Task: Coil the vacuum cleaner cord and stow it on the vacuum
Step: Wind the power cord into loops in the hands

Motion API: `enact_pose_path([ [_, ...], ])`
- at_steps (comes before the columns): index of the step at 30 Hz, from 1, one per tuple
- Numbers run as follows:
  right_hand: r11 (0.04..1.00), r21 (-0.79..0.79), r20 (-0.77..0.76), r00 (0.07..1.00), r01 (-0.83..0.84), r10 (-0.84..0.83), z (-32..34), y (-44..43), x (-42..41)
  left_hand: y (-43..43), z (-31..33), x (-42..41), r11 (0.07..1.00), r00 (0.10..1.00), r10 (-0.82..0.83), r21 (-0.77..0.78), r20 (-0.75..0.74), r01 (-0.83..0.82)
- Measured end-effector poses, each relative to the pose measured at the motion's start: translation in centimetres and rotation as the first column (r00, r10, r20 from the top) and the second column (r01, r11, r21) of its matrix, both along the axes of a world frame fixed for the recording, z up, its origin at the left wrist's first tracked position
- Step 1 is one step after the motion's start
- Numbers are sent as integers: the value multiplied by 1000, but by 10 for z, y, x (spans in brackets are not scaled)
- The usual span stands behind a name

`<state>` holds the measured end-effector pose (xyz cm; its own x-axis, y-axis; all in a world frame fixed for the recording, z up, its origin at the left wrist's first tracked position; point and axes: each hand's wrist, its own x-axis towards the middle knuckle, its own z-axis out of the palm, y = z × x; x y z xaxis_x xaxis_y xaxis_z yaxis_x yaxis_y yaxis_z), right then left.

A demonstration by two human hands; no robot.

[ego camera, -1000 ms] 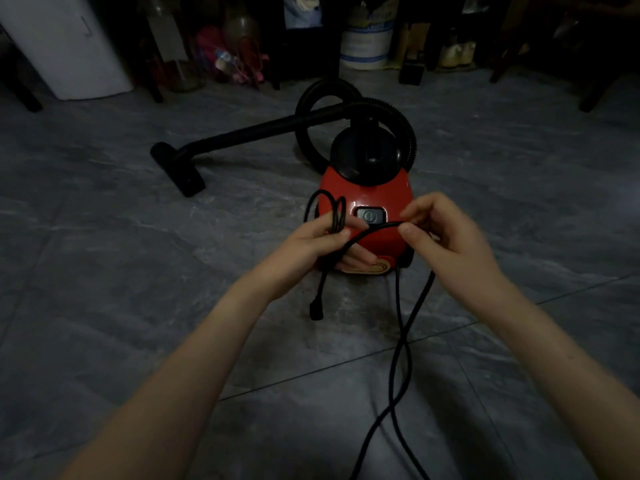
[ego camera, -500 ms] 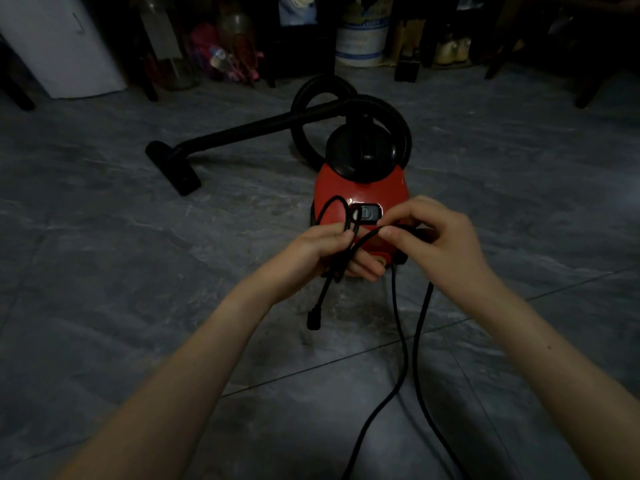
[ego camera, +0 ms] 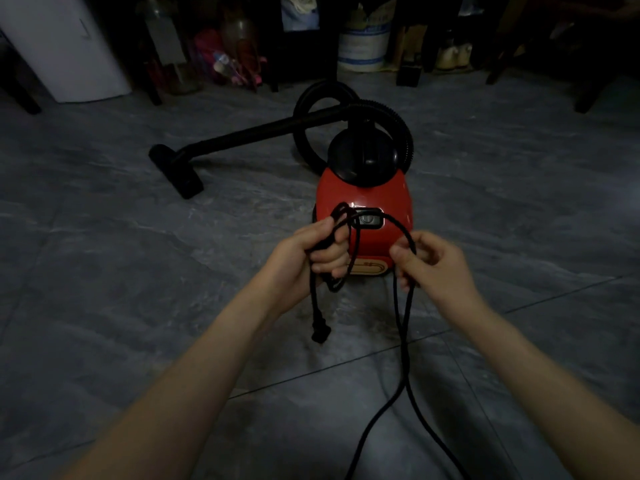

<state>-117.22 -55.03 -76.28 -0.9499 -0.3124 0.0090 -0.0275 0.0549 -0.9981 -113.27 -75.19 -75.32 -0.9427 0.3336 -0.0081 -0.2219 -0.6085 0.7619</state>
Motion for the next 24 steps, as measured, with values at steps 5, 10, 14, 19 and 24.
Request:
enact_pose_path([
  [5,976,-15,257,942,-217,214,-35,7,21,-25,6,-5,940,982,160,290,95,-181],
  [10,992,-124,217,974,-34,60,-28,6,14,-26,0,-1,937,974,187,276,127,-216],
  [14,997,54,-10,999,51,-50,-23,-1,5,-14,6,-2,958,980,169,217,103,-188],
  [19,983,159,-167,984,95,-68,-24,-7,2,-2,9,-7,987,987,159,3,-2,-159],
  [24,949,310,-217,976,51,18,-25,-4,3,7,9,-6,953,977,166,-233,-136,-195],
])
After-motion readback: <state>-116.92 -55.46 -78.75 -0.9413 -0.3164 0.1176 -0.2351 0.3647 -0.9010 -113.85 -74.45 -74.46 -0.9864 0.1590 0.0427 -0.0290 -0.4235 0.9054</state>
